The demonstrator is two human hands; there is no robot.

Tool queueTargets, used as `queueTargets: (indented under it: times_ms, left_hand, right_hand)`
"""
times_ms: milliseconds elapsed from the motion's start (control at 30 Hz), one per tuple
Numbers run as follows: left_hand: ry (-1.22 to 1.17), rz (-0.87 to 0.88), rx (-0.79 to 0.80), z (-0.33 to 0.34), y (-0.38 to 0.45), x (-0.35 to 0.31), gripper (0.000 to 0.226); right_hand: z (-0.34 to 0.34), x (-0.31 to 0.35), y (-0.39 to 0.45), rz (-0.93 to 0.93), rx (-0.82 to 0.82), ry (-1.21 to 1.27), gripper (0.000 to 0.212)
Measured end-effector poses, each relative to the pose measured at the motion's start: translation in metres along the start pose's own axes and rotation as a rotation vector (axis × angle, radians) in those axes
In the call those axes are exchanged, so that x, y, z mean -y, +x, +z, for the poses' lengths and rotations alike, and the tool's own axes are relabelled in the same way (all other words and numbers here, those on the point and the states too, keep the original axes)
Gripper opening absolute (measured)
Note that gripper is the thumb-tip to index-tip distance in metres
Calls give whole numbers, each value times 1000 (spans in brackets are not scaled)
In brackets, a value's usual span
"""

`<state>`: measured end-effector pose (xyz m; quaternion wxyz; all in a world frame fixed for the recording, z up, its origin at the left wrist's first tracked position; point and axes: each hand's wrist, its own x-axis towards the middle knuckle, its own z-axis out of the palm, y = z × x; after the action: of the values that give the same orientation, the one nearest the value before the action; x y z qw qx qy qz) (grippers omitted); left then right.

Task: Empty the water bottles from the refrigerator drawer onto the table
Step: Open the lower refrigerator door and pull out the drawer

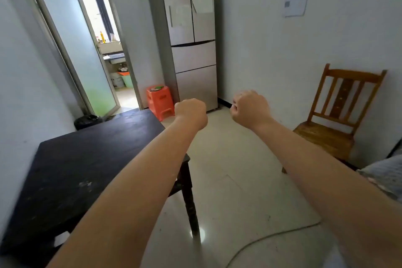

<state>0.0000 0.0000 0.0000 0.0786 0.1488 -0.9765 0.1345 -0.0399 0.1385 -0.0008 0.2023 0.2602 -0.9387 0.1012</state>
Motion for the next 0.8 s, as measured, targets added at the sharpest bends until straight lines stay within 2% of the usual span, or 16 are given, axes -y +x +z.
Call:
queueTargets:
  times_ms: [67,333,633,800]
  left_hand:
    - [4,10,79,17,31,-4,32]
    - [-141,-39,88,75,220,-13,31]
    - [-125,-94,183,133,423,-5,31]
    - [-99,-122,218,173,555,3,29]
  right_hand:
    - [27,-13,30,0,34,-18,27]
    - [121,-85,200,-48,156,-53,31]
    - [226,-136,379,-90,221,-63,28]
    - [300,-159,507,-120,235,-33,29]
